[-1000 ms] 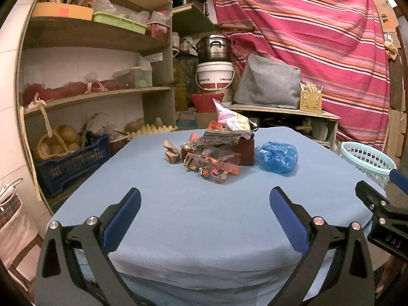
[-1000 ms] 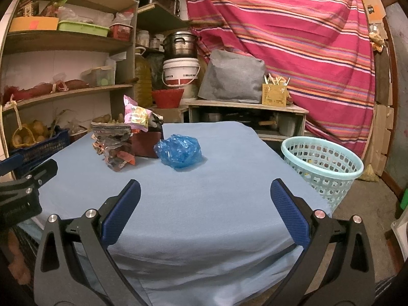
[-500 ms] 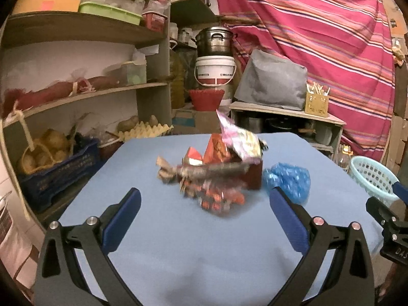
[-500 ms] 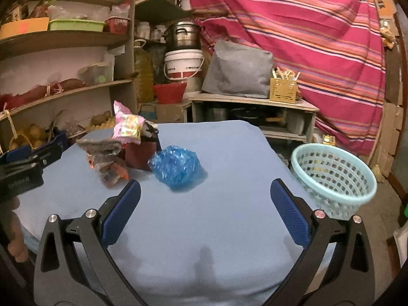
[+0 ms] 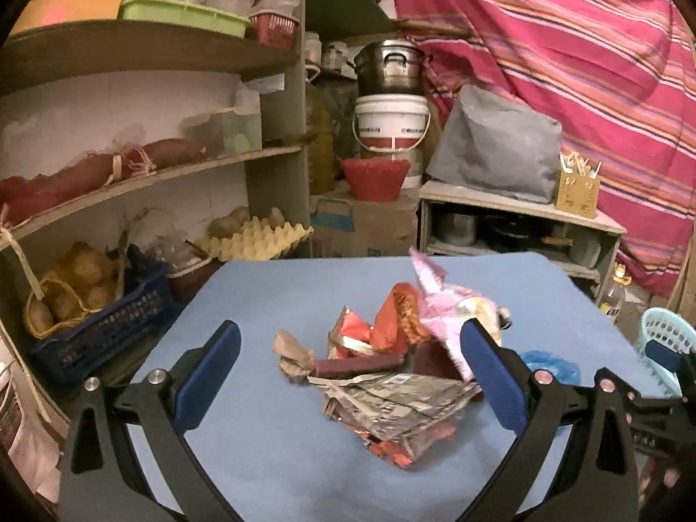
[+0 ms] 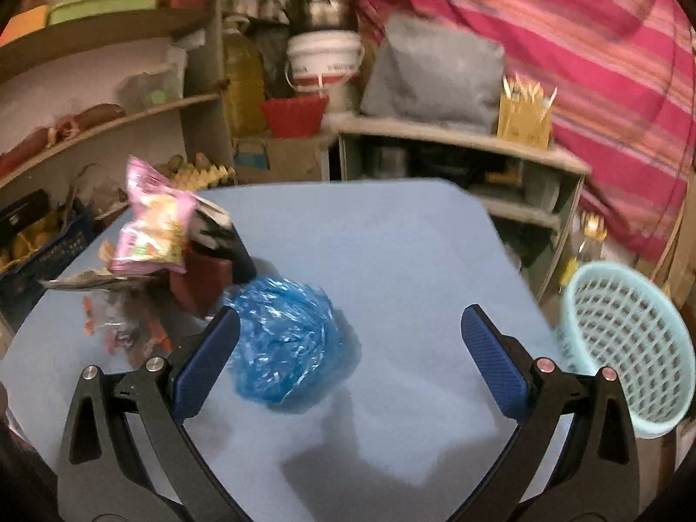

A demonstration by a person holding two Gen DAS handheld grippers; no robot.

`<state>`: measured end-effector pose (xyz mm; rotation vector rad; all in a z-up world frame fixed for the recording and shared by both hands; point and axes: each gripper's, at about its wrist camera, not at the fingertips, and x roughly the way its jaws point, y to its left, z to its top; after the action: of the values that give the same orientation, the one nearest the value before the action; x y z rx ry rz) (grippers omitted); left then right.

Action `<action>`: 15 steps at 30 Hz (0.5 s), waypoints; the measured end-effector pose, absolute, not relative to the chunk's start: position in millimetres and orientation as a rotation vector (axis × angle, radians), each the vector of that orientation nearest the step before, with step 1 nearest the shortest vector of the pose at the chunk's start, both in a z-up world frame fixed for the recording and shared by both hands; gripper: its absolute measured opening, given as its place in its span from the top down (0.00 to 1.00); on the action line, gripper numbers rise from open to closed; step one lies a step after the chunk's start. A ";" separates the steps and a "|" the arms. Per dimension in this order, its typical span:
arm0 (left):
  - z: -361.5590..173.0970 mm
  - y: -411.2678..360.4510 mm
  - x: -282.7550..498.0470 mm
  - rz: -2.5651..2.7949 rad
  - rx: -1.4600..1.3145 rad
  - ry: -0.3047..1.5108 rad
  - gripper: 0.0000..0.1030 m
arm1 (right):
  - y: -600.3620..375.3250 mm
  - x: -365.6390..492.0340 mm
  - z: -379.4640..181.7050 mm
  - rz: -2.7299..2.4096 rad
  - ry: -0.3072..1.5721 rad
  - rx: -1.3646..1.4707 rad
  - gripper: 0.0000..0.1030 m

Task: Collect trash
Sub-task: 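Grasp the blue plastic bag with the right tool while the left tool grasps a crumpled newspaper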

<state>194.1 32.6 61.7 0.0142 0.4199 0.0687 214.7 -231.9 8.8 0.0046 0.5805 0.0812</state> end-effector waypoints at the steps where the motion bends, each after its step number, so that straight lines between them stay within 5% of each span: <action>1: 56.9 35.5 197.1 0.073 0.017 0.430 0.04 | -230.6 220.0 4.5 0.076 0.594 0.000 0.04; 15: 6.1 38.9 231.3 -0.025 -0.010 0.682 0.04 | -204.2 260.1 -24.5 0.103 0.710 -0.029 0.08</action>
<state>231.3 38.9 6.1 -0.0103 0.6816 -0.0247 260.1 -204.2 -24.5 -0.0293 0.7102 0.1032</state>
